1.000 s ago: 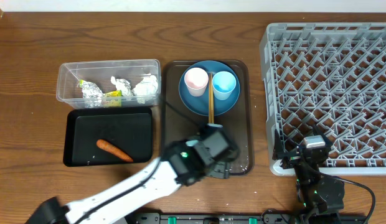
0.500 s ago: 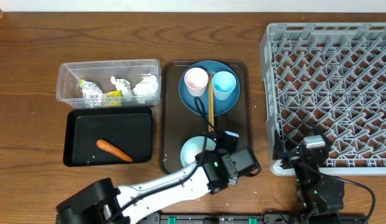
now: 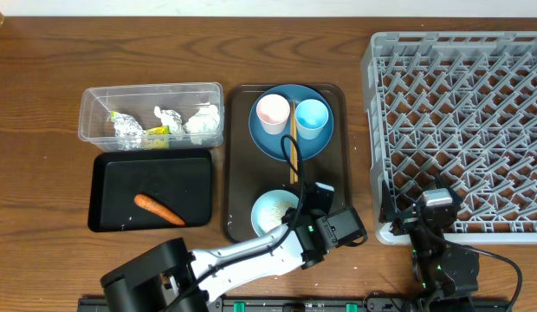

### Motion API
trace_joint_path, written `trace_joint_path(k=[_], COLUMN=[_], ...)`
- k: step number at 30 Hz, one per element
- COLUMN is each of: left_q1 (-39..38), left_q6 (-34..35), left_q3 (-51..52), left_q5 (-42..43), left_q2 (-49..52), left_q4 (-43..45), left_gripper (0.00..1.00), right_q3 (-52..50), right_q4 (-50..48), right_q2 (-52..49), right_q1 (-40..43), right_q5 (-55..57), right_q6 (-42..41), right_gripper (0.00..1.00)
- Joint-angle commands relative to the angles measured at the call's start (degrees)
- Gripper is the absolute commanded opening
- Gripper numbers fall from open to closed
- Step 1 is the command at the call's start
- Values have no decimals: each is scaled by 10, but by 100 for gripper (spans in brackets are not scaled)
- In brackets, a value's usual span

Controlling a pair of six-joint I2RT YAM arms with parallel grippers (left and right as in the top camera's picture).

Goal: Sort waste into correct bins and load items into the dishwasher rack
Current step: 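Move the left gripper to the light-blue rice bowl and grasp its rim, then carry the rice bowl with the left gripper over the black tray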

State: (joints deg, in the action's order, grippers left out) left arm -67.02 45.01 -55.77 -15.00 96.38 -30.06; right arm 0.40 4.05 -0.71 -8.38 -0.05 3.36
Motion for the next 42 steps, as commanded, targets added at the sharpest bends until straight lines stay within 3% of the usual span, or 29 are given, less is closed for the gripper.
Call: trace_joint_path(k=[1,3,17,21,23,30,42], left_q1=[-1,-1,-1,1,1,2,54], left_q6=[-3,-3,-3,-10,-15,-19,-36], left_q3=[5,5,5,5,5,4,4], left_q5=[-14,-14,-14,-14,-14,-16,-42], left_q2=[2,2,2,2,2,-26,-179], left_q4=[4,6,4,4,4,-16,-111], left_gripper=[39,35,31,19,6,6,6], right_q3=[-1,-1,-1,-1,-1,-1,-1], right_q4=[2,2,2,2,2,2,2], right_q2=[3,3,3,3,3,3,3], right_q1=[-4,-4,-4,-4,-4,-4,-4], right_q5=[-2,-2,-2,-2,-2,-2,-2], right_q6=[-5,-5,-5,-5,-5,-5,-5], right_gripper=[99,99,99,99,99,99,99])
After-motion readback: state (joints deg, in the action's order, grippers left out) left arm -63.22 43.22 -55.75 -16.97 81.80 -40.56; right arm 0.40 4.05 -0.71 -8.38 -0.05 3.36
